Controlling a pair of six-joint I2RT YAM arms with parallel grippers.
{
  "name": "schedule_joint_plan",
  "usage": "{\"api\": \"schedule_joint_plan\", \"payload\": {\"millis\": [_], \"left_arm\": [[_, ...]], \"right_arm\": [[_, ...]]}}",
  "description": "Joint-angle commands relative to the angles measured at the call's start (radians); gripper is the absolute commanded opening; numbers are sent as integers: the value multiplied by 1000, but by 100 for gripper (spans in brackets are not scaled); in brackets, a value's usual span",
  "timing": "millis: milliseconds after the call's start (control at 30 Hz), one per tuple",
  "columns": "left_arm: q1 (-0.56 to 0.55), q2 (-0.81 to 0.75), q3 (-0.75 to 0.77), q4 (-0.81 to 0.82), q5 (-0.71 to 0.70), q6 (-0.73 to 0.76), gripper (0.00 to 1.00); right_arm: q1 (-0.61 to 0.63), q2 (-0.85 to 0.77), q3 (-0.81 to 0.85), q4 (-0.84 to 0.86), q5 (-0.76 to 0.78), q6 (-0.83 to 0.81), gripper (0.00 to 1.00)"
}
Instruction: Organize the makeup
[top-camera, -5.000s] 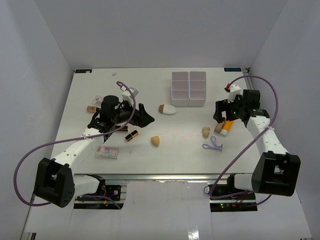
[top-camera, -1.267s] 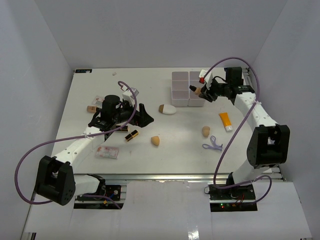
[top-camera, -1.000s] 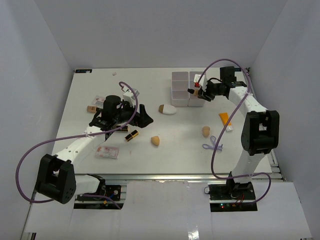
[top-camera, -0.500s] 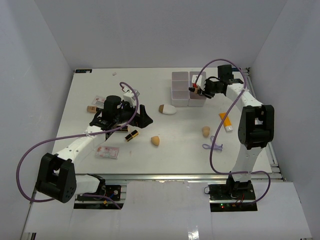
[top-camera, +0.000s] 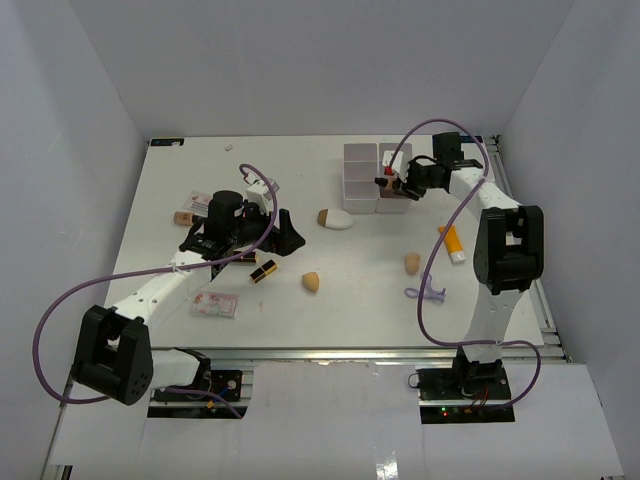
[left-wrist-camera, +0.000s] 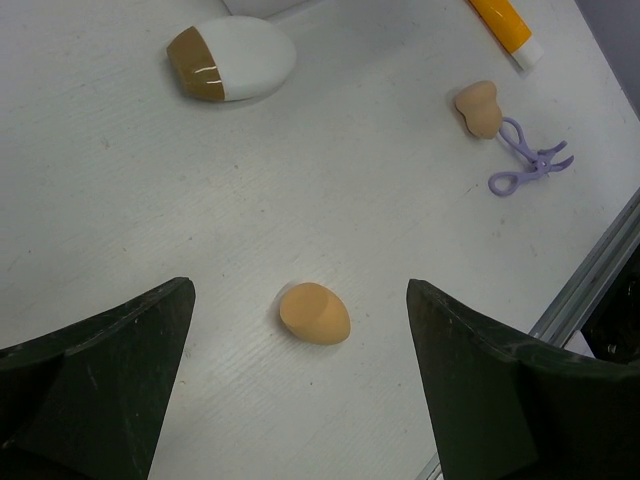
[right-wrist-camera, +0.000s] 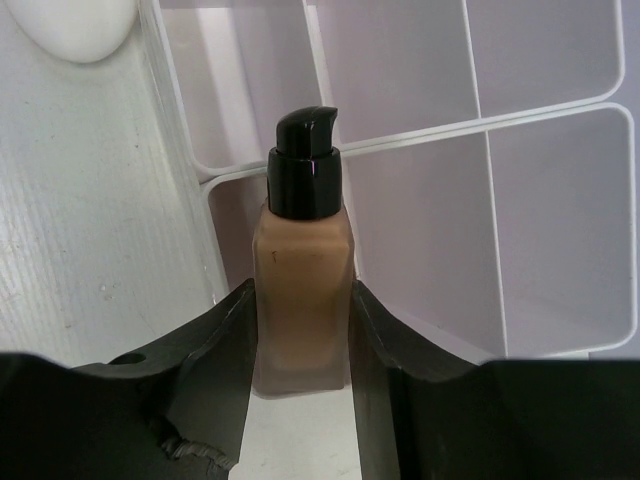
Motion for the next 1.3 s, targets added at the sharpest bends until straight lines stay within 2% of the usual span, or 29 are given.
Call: {"api": "schedule_joint_plan", "payload": {"millis": [0,67,167,367,467,600,667,800,867,933,1067,1167,1267], "left_arm": [[6,-1,36,-4,-5,14,98],[7,-1,36,-4,-3,14,98],[7,-1,38,-3,2,14,98],[7,-3,38,-4,8,11,98],[8,-7,38,-3,8,7,98],[8,-10,37,-3,13,-3,98],[10,-7,35,0,21,-11,98],[10,1,41,-14,5,-32,98],[10,1,42,-34,-32,-64,96],[10,-2,41,-79,-93,-104,89],[10,-15,41,-220,-210,-183,77],[10,-41,41,-306,-350,-173,78],[12,-74,47,-356,-499,-175,84]], "right_arm": [[5,1,35,81,-38,43,54],[5,-10,30,84,-41,52,62],[5,-40,19,87,-48,77,68],[0,-132,-6,88,-86,174,69],[-10,-242,-46,86,-131,307,68],[-48,-382,-191,74,-296,521,68],[-59,-506,-310,38,-428,570,67],[-64,-656,-547,-39,-532,582,67],[-72,-697,-613,-61,-574,586,68],[-85,-713,-645,-77,-583,590,68],[-151,-713,-623,-127,-583,596,71],[-160,-713,-623,-138,-563,585,72],[-161,-708,-616,-163,-546,558,72]]}}
